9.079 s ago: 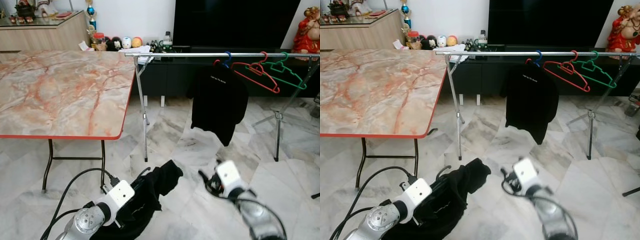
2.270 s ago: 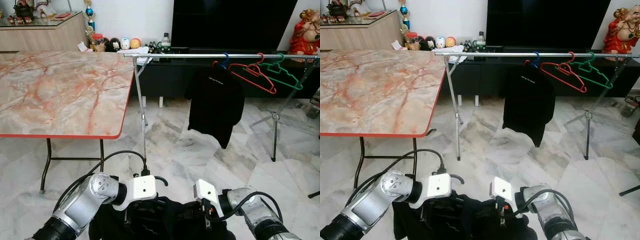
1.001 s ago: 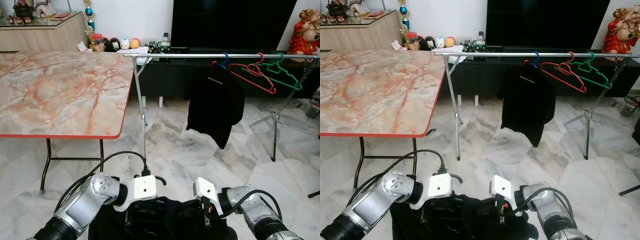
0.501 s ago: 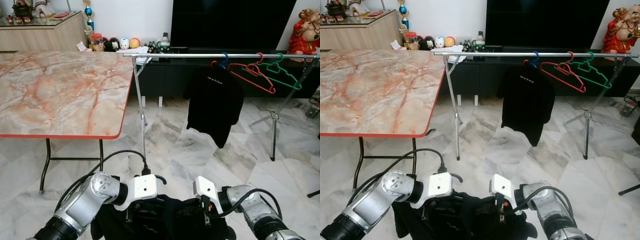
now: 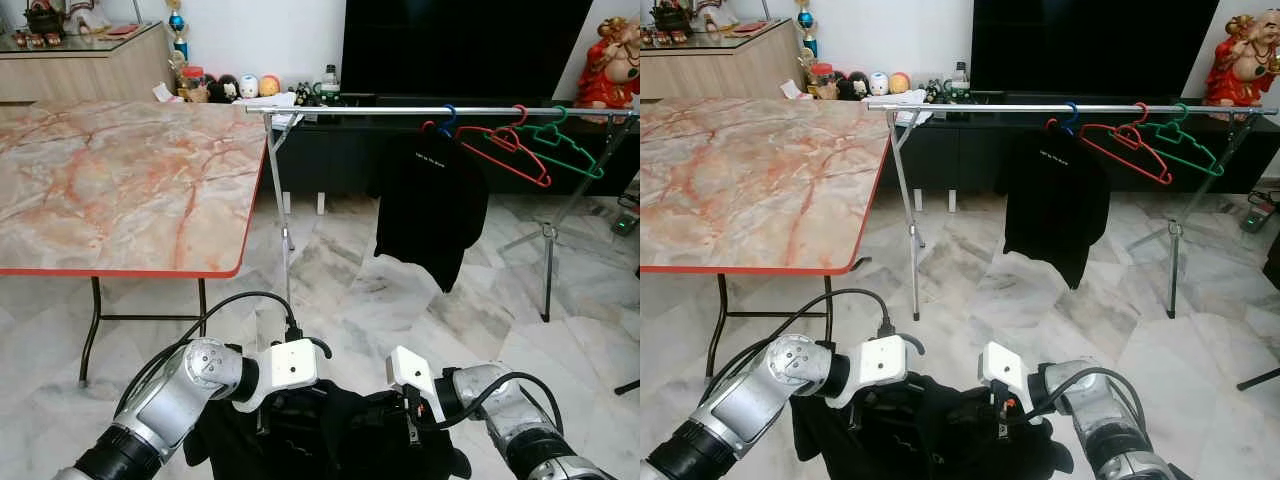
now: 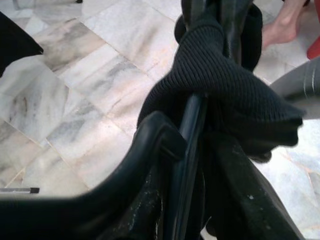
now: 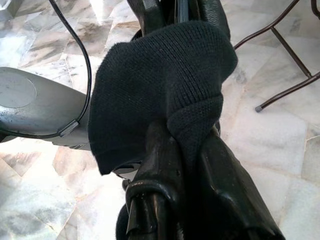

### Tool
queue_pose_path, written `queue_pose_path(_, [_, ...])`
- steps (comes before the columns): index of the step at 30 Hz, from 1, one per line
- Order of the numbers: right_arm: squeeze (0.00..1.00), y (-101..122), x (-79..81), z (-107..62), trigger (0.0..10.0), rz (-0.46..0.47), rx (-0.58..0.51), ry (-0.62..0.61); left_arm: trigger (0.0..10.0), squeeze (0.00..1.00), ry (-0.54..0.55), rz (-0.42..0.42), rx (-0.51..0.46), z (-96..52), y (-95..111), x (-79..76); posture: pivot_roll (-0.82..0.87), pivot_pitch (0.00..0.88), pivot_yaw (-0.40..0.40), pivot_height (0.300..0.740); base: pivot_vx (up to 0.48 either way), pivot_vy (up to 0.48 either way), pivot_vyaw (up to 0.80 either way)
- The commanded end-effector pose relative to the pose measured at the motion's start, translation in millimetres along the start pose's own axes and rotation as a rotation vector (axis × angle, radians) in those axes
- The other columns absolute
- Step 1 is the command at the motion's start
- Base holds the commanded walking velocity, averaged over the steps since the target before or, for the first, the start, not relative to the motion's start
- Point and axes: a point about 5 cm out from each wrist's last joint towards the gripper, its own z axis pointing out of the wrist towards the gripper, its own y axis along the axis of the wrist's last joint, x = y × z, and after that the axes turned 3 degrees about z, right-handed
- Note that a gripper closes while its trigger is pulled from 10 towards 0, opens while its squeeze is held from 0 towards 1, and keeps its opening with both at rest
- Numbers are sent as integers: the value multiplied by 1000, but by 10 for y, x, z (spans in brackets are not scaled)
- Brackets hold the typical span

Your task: Hang hanger

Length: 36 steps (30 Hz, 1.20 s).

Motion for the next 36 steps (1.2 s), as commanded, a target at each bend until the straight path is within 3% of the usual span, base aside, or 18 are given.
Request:
queue_pose_path(1, [0, 251, -79, -7, 0, -79, -77, -14, 6784, 0, -54, 3, 20, 55, -13, -83, 74, 23, -33, 740, 0, 0, 0])
queue_pose_path(2, [0, 258, -82, -7, 0, -80, -79, -15, 2667, 0, -56, 0, 19, 56, -14, -86, 74, 23, -33, 740, 0, 0, 0])
queue_pose_path(3, [0, 260, -83, -8, 0, -81, -79, -15, 2667, 0, -58, -1, 19, 57, -14, -87, 74, 23, -34, 740, 0, 0, 0])
queue_pose_path(4, [0, 265, -87, -11, 0, -82, -80, -18, 0, 0, -64, -2, 15, 58, -10, -95, 74, 23, -34, 740, 0, 0, 0])
queue_pose_path(18, [0, 278, -98, -4, 0, -85, -84, -29, 0, 0, -81, -9, 9, 64, -9, -123, 73, 13, -30, 740, 0, 0, 0])
queue_pose_path(33, [0, 210, -64, 48, 0, -85, -78, -47, 0, 0, -83, -59, -61, 57, 57, -146, 72, 0, -18, 740, 0, 0, 0])
queue_pose_path(35, [0, 199, -62, 51, 5529, -87, -73, -54, 0, 0, -77, -63, -64, 58, 53, -146, 72, 0, -18, 740, 0, 0, 0])
queue_pose_path(36, [0, 193, -62, 51, 10000, -87, -69, -58, 0, 0, -69, -69, -66, 58, 49, -143, 71, 0, -17, 740, 0, 0, 0])
